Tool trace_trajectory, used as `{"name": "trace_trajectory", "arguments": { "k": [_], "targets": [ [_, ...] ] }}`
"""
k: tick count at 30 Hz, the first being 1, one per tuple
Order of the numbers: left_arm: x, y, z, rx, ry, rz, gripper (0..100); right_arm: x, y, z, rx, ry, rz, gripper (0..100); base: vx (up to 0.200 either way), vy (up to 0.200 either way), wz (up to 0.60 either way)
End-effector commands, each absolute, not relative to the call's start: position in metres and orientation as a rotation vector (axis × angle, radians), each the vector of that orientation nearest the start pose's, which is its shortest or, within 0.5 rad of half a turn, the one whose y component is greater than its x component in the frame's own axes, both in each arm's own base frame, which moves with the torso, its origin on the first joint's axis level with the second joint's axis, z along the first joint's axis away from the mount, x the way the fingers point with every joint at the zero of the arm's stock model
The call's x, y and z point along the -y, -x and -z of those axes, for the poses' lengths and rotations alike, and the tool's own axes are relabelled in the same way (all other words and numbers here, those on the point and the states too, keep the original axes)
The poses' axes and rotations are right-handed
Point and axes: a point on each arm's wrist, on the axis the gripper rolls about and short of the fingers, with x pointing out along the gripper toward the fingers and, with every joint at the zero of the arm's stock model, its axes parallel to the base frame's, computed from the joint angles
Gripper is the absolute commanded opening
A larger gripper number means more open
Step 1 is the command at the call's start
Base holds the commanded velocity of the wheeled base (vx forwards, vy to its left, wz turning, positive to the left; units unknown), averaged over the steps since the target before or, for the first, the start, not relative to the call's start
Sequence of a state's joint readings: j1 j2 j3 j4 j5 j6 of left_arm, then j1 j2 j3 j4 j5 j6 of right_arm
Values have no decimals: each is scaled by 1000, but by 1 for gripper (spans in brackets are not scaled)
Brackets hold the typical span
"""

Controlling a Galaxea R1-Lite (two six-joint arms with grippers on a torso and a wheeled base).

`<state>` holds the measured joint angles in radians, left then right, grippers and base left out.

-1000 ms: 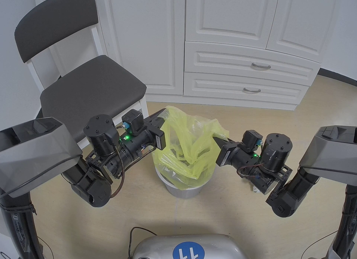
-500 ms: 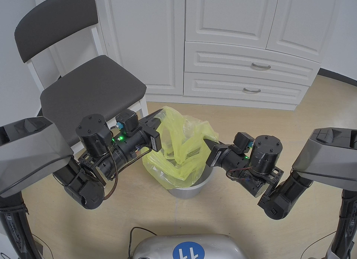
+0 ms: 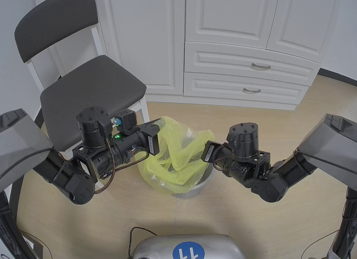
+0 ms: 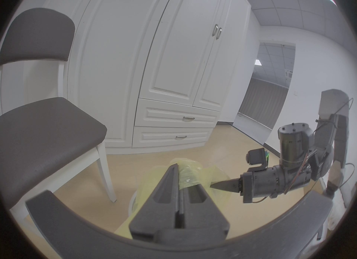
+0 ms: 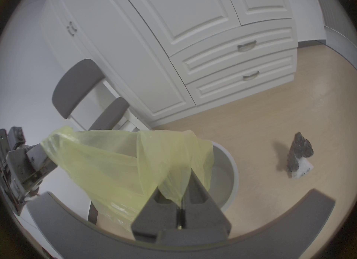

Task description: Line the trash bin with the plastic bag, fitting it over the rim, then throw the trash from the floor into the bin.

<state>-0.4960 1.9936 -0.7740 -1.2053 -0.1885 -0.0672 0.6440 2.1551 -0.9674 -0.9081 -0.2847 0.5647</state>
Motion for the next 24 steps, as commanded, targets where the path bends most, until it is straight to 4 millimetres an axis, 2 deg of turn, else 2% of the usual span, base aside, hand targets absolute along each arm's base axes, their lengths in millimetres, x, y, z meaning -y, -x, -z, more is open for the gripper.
{"name": "trace_trajectory", "arguments": {
  "k": [1, 9, 13, 17, 24],
  "targets": [
    [173, -308, -155, -19, 98, 687, 0, -240, -330, -106, -332, -479, -252, 0, 0, 0, 0],
    [174, -308, -159, -25, 147, 691, 0, -236, -322, -121, -373, -476, -239, 0, 0, 0, 0],
    [169, -298, -174, -54, 153, 692, 0, -239, -313, -140, -442, -511, -223, 0, 0, 0, 0],
    [167, -292, -179, -109, 169, 695, 0, -242, -312, -141, -503, -504, -200, 0, 0, 0, 0],
    [169, -296, -172, -205, 154, 683, 0, -244, -314, -130, -564, -468, -174, 0, 0, 0, 0]
  ]
}}
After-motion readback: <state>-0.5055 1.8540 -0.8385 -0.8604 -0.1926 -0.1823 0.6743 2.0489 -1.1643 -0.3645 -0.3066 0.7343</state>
